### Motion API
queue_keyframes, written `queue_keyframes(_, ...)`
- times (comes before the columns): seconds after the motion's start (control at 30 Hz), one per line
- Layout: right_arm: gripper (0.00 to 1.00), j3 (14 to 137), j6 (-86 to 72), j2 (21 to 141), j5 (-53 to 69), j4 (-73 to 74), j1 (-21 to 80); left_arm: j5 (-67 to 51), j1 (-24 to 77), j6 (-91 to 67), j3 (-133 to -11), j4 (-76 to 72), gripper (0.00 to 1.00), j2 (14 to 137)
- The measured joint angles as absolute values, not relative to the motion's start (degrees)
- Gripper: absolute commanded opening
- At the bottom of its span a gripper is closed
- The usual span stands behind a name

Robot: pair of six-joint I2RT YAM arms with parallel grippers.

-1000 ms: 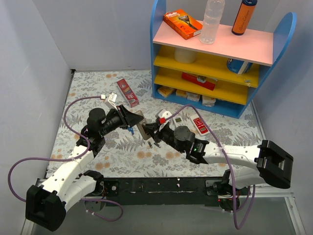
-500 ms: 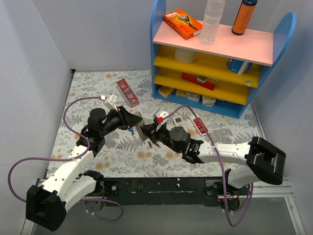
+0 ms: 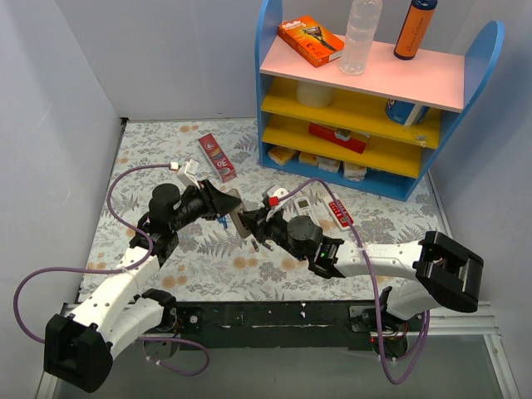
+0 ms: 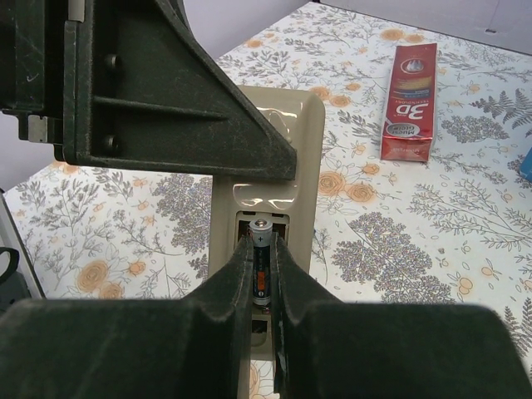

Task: Load the batteries into the remote control

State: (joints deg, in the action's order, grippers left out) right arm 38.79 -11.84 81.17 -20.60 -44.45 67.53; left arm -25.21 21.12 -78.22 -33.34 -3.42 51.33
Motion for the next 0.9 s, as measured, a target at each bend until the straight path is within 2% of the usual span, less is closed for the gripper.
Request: queue_keyframes(0.9, 0.13, 37.6, -8.9, 82.5, -22.0, -47.2, 68.0, -24.3, 21.6, -76.1, -33.4, -2.9, 0.0, 52.4)
